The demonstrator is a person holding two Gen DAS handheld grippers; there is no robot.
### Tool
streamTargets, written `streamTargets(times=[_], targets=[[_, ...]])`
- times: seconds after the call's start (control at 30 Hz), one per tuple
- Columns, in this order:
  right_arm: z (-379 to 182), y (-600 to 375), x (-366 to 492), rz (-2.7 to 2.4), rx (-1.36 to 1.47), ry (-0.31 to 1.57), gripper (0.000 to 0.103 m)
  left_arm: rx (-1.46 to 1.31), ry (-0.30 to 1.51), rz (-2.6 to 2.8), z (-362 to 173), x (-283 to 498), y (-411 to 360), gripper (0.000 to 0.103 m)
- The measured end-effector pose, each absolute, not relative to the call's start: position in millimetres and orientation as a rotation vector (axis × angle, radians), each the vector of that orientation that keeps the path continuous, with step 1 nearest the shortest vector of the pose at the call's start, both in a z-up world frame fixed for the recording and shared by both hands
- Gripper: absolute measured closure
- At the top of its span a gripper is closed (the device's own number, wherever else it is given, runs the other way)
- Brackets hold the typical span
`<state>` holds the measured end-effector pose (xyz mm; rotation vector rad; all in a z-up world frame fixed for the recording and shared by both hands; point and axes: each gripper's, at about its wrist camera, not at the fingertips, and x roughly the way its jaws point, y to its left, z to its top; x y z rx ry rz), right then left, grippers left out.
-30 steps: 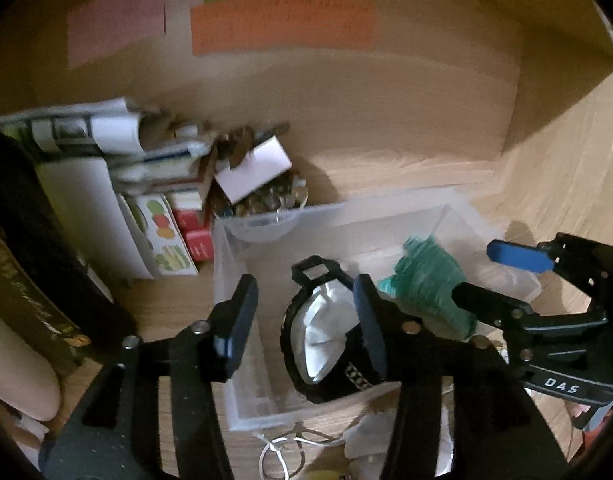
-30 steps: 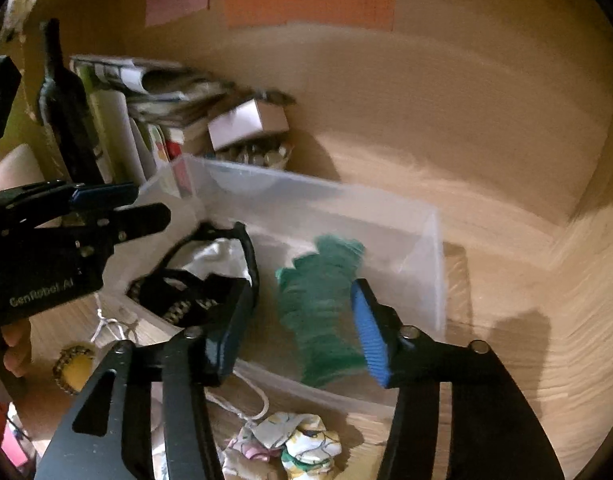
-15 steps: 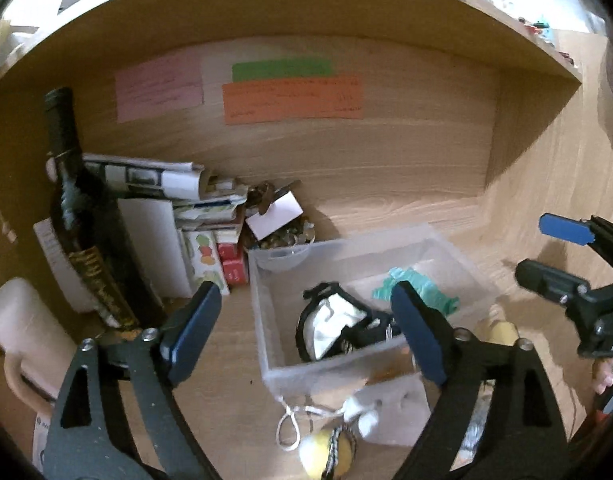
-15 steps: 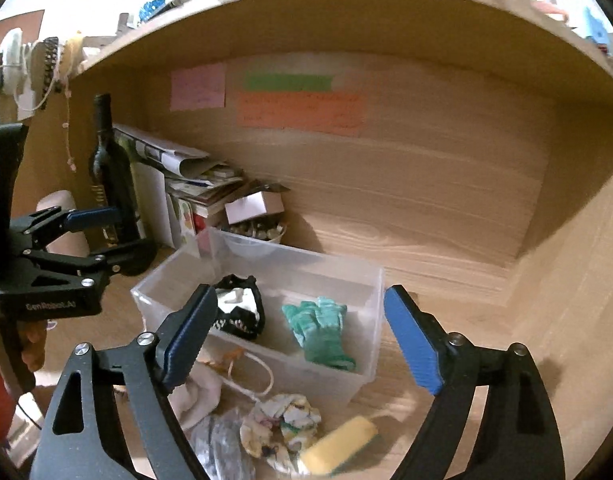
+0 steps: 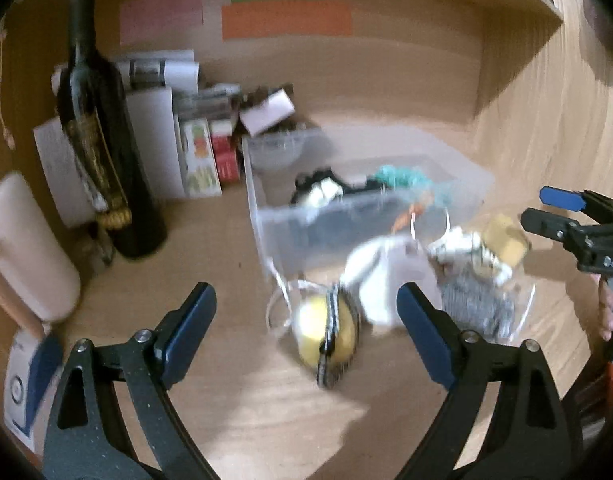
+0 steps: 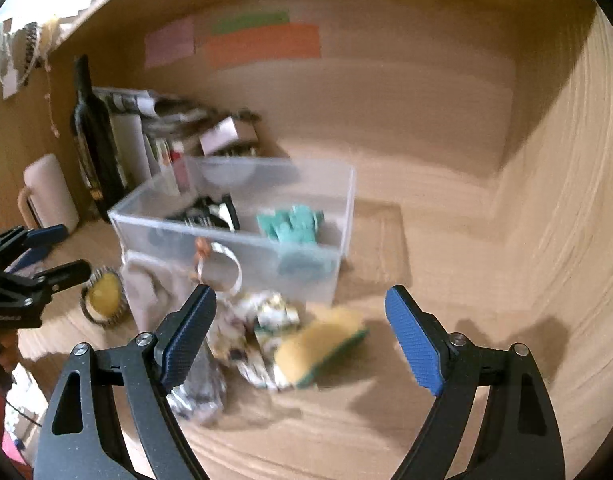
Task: Organize soft objects
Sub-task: 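Grasp the yellow-green sponge with the right gripper while the left grasps the beaded strap, then carry the sponge into the box with the right gripper while the left drops the strap inside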
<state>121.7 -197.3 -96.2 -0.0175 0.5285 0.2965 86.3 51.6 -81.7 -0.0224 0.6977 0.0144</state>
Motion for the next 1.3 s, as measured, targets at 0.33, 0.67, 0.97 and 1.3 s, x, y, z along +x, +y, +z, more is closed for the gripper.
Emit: streamTargets(times=[0.33, 0.67, 0.97, 1.3], targets=[[-120.8, -204.9, 134.2, 0.323, 0.044, 0.627, 0.020, -0.098, 0.830, -0.027, -118.6, 74.8, 55.0, 0.043], [-131.2, -207.8, 137.0, 0.349, 0.074, 0.672, 0.064, -0.127, 0.866, -0.050, -128.8, 73.4, 54.0, 0.090], [-116.5, -214.5, 120.1, 0.319, 0.056, 0.582, 0.072, -0.125, 0.802, -0.043, -111.3, 61.5, 55.0, 0.097], [-84.5, -210.5, 109.4, 0.328, 0.035, 0.463, 0.073, -0.091, 0.671, -0.040, -66.1, 65.3, 55.7, 0.097]])
